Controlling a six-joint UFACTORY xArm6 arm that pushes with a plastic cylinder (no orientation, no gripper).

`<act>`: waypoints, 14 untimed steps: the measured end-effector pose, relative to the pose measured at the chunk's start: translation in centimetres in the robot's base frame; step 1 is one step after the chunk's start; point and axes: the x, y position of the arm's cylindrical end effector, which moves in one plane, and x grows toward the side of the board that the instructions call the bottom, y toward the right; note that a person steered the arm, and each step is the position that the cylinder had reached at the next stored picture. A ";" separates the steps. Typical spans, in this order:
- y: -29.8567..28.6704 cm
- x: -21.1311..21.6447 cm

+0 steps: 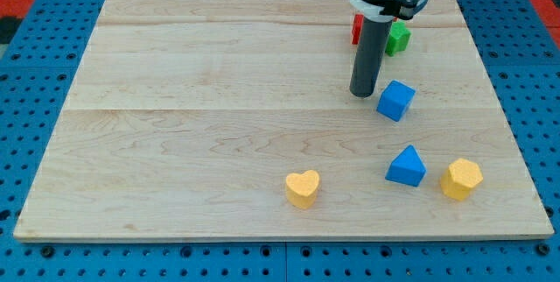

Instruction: Slide the blue cube closer to the blue triangle

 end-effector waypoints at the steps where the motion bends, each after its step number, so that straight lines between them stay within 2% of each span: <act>1: -0.2 0.0; 9: -7.1 0.0; 11: -12.3 0.0; 14: -23.1 -1.6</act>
